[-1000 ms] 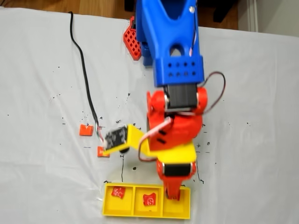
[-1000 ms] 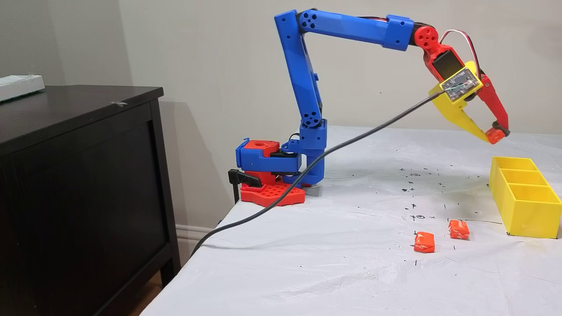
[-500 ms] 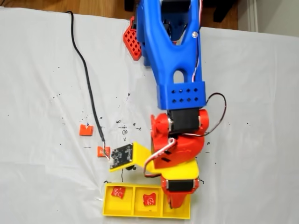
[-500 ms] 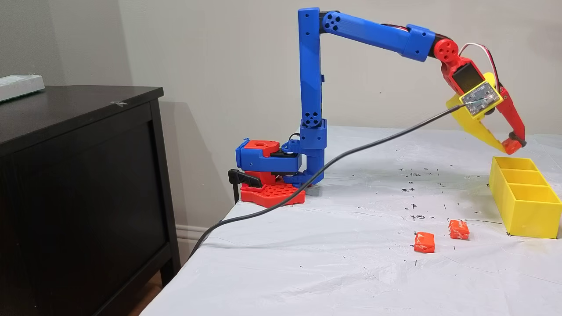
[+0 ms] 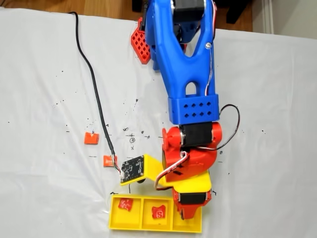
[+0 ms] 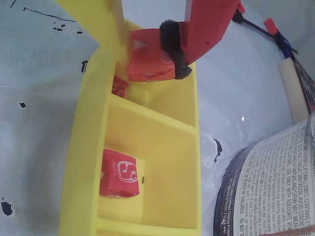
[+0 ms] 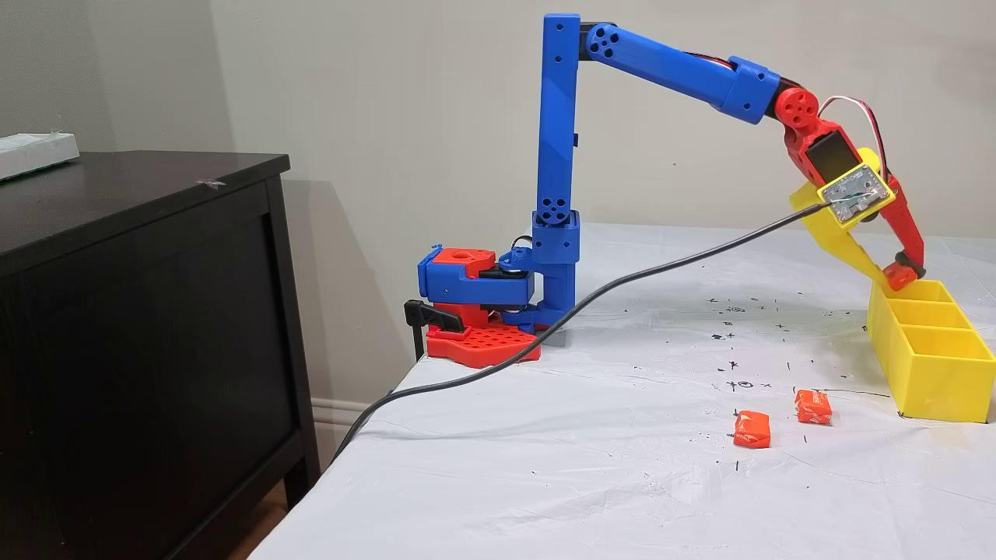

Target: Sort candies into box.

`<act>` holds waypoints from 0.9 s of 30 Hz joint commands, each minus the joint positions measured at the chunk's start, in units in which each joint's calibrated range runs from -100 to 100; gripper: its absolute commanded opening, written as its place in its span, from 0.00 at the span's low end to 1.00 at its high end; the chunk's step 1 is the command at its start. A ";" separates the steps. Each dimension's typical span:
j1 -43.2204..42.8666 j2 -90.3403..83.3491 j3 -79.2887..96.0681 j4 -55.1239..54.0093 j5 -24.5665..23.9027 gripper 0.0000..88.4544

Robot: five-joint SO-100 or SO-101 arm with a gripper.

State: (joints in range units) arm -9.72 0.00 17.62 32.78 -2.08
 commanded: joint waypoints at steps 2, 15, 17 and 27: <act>-0.52 -1.36 -7.65 -0.65 -0.54 0.00; -0.43 -1.78 -8.20 1.24 -0.39 0.28; -0.43 -1.95 -8.29 1.65 -0.24 0.28; -0.34 -3.31 -8.56 3.78 0.10 0.25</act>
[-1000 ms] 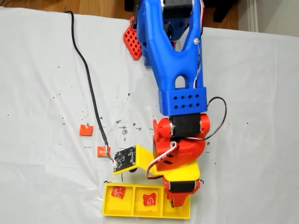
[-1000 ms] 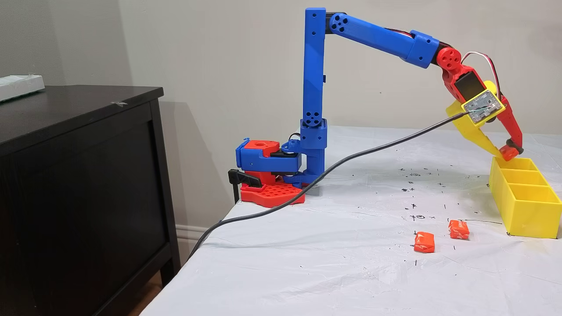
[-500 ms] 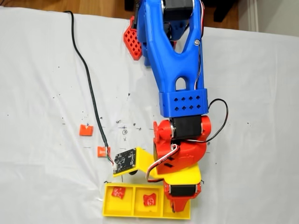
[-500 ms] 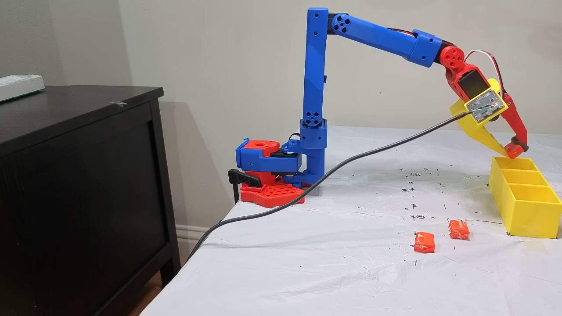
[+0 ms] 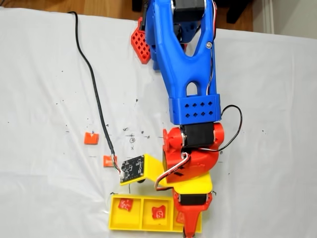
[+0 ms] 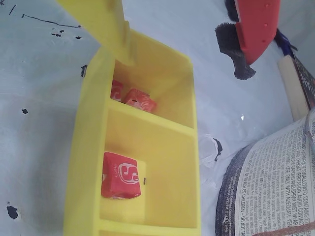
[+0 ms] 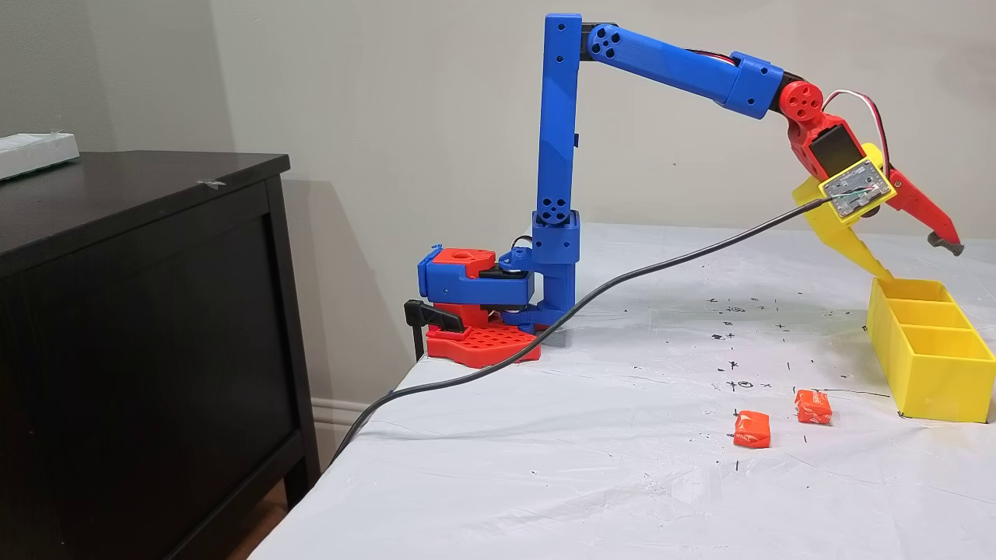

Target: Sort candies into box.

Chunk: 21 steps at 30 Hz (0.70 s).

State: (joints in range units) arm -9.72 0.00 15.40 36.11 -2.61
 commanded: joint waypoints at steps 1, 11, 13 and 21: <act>-0.25 -3.48 -6.43 0.69 0.68 0.23; 1.83 -8.14 -9.44 8.87 1.27 0.00; 3.28 -10.01 -10.62 12.89 1.71 0.00; 10.26 -14.16 -12.35 24.59 6.84 0.00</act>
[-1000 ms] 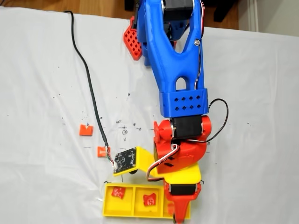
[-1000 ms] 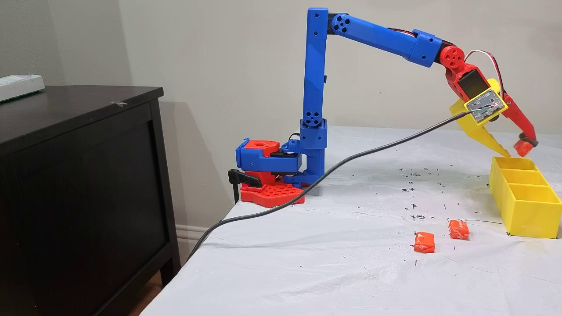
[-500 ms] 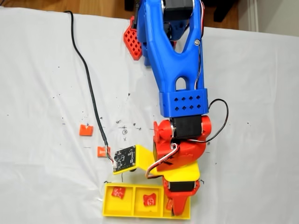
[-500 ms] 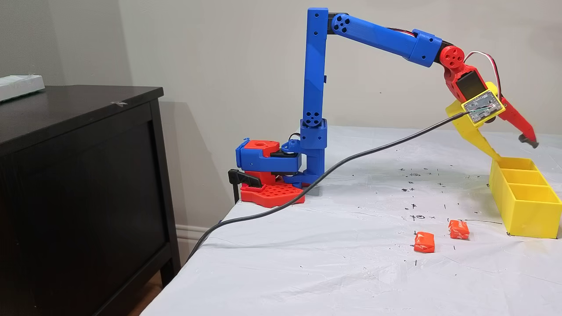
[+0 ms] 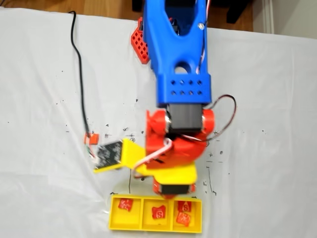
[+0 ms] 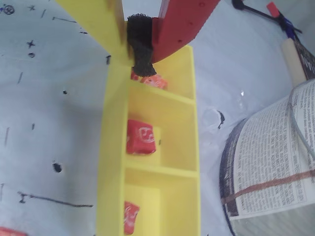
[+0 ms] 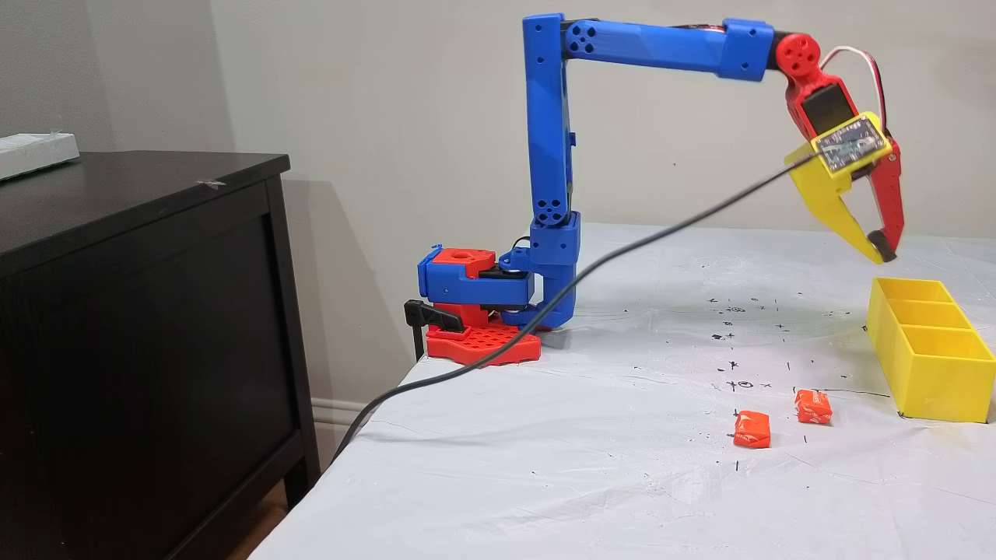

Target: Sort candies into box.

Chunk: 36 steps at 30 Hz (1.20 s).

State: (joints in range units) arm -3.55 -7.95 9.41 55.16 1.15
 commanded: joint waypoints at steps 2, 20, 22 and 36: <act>6.27 -5.02 -7.91 9.31 5.18 0.00; 17.95 7.87 -7.63 13.16 14.46 0.00; 18.13 8.21 -7.73 13.16 14.80 0.00; 19.95 9.39 -9.55 15.61 17.88 0.22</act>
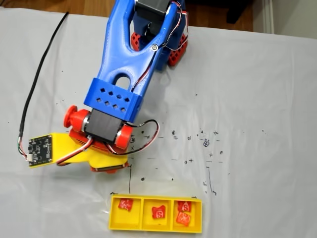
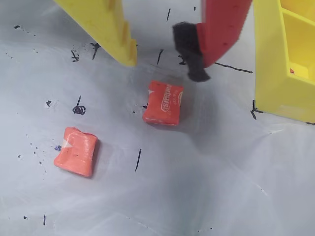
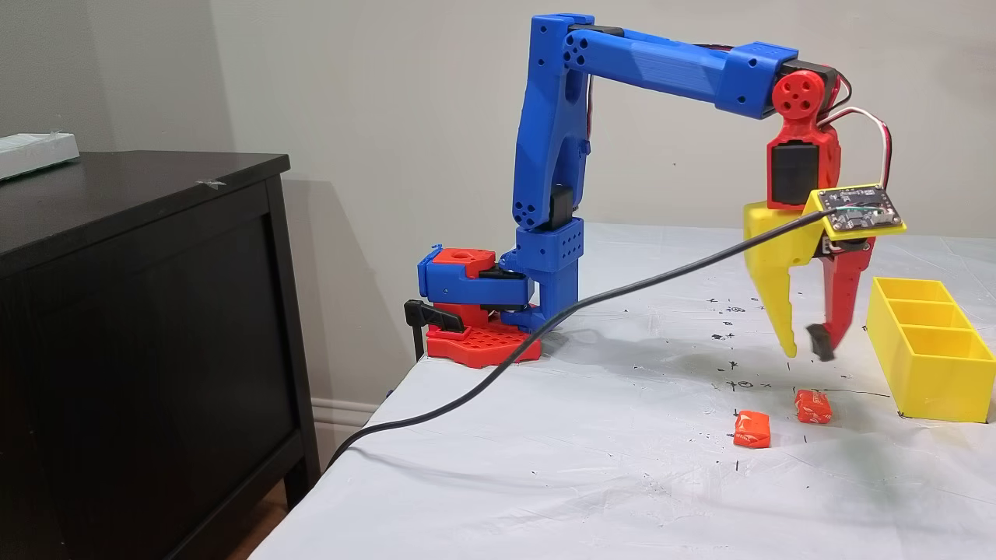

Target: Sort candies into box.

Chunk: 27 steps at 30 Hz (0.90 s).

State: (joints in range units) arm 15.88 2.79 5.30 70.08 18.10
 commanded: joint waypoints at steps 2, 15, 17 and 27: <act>0.79 -0.84 -5.62 1.10 1.90 0.23; 2.15 5.61 -7.90 0.69 4.05 0.32; 2.33 6.20 -8.35 0.69 3.91 0.32; 1.60 9.17 -9.63 -0.29 3.81 0.32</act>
State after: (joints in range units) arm 17.67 12.77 0.86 69.92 21.71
